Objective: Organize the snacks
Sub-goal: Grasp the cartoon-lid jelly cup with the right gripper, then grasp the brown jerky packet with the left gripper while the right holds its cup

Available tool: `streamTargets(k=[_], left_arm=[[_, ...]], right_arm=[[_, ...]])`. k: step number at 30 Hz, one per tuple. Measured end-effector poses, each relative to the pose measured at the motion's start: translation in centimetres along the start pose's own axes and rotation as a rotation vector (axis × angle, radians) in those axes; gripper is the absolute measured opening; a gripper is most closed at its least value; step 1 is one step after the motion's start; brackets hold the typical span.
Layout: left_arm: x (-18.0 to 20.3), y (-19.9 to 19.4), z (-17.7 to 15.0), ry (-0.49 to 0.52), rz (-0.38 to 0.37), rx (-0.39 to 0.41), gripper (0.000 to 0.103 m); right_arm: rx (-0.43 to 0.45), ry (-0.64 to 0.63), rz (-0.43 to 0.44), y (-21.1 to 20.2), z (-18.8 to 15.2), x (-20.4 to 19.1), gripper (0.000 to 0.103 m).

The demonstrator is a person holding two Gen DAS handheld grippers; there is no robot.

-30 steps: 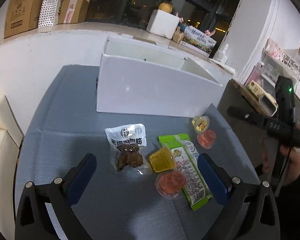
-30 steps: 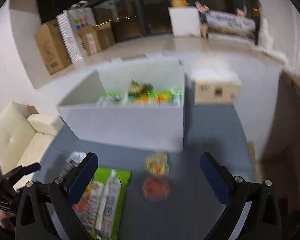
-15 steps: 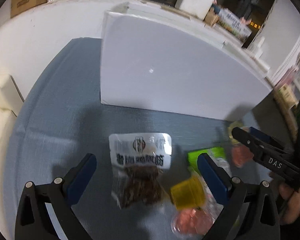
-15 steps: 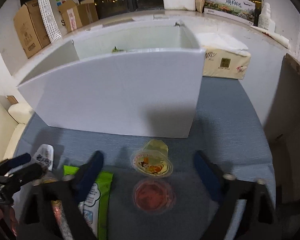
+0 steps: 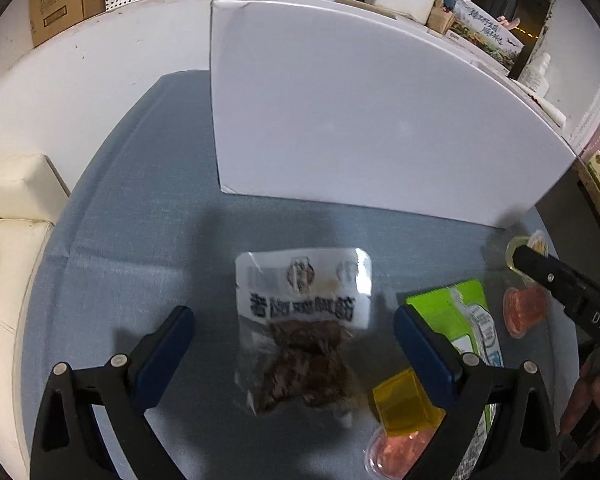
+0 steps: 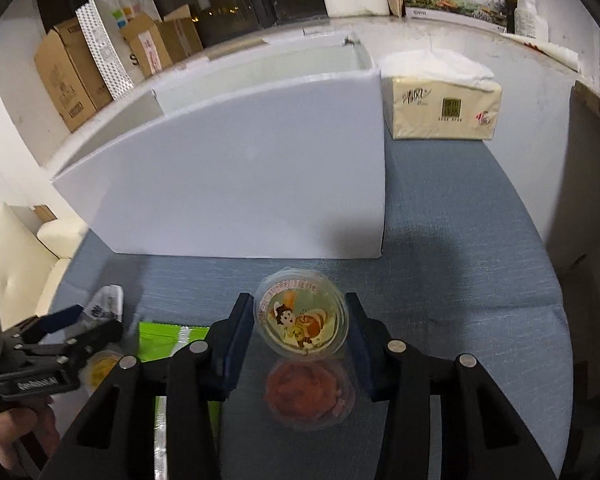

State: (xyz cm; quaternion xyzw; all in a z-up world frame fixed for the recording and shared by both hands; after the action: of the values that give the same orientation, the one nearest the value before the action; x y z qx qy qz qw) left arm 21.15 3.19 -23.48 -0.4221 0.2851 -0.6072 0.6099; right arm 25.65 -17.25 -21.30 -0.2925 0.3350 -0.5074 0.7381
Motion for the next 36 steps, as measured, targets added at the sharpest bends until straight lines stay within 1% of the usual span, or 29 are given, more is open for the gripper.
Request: streamTargets(k=[1,2,3,4,5,6,10,12,13,14,17,20,22,23,28,31,32,34,35,36], left_arm=[[0.2,-0.1,-0.1,-0.003,-0.004,0.004,0.098],[0.2,-0.2,-0.1,-0.005,-0.002,0.008,0.089],[0.0,-0.4,-0.1,-0.001,0.017,0.016,0.081],[-0.2,-0.7,-0.1,-0.004,0.014,0.026,0.057],[-0.3,-0.8,0.0,-0.016,-0.004,0.024,0.045],[-0.5,-0.9,0.0,-0.031,-0.019,0.015,0.045],[-0.6,-1.5,-0.5,-0.033,-0.070,0.012,0.042],[-0.5,-2.3,-0.7,-0.038,-0.095,0.031,0.037],[-0.5,-3.1,-0.9,-0.036,-0.104,0.045,0.027],[-0.5,-3.7,-0.9,-0.035,-0.115,0.059,0.021],[-0.1,-5.6,-0.7,-0.006,-0.119,0.096,0.012],[-0.4,-5.9,-0.3,0.001,-0.137,0.102,0.004],[-0.5,-6.5,-0.4,0.008,-0.140,0.122,0.003],[-0.4,-6.3,-0.8,0.023,-0.141,0.113,0.003],[-2.0,-5.3,-0.8,0.008,-0.157,0.086,0.001],[-2.2,-6.1,-0.9,-0.010,-0.183,0.123,0.000],[-2.2,-6.1,-0.8,0.006,-0.181,0.102,0.000],[-2.5,-6.4,-0.8,-0.001,-0.174,0.104,0.000],[-2.6,-6.3,-1.0,0.012,-0.158,0.094,0.004],[-2.5,-6.0,-1.2,0.025,-0.147,0.070,0.010]], right_arm=[[0.004,-0.004,0.004,-0.3,-0.1,-0.2,0.049],[0.008,-0.011,0.008,-0.4,-0.1,-0.4,0.049],[0.010,-0.015,0.015,-0.5,-0.2,-0.6,0.049],[0.011,-0.012,0.023,-0.6,-0.2,-0.7,0.049],[0.015,-0.010,0.035,-0.8,-0.3,-0.8,0.049],[0.020,-0.010,0.039,-1.0,-0.3,-0.8,0.049],[0.032,-0.012,0.055,-1.3,-0.2,-0.4,0.049],[0.042,-0.013,0.060,-2.0,-0.3,-0.5,0.049],[0.048,-0.013,0.068,-2.4,-0.3,-0.5,0.049],[0.054,-0.012,0.075,-2.8,-0.2,-0.6,0.049],[0.091,-0.035,0.084,-4.2,0.3,-1.4,0.049],[0.109,-0.047,0.087,-4.9,0.6,-1.9,0.049],[0.120,-0.049,0.095,-5.3,0.8,-2.2,0.049],[0.125,-0.057,0.093,-5.5,0.8,-2.3,0.049],[0.127,-0.060,0.100,-5.7,0.7,-2.7,0.049],[0.129,-0.062,0.101,-5.8,0.7,-2.8,0.049],[0.130,-0.064,0.101,-5.8,0.7,-2.8,0.049],[0.132,-0.066,0.102,-5.9,0.7,-2.9,0.049],[0.132,-0.069,0.105,-5.9,0.7,-3.0,0.049],[0.132,-0.072,0.105,-5.9,0.6,-3.1,0.049]])
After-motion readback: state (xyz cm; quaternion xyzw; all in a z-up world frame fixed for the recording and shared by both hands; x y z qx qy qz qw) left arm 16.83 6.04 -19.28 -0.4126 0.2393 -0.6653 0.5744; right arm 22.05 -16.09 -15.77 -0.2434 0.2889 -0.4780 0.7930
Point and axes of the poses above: each gripper's, at about its wrist camera, not at the fingertips, and y roughly the way its jaws point, x to its right, z to its top, the point moved 6 cm from there along y, roughly the way its jaws point, and after that the axes turned 2 degrees about -x, right-handed, at the moved point
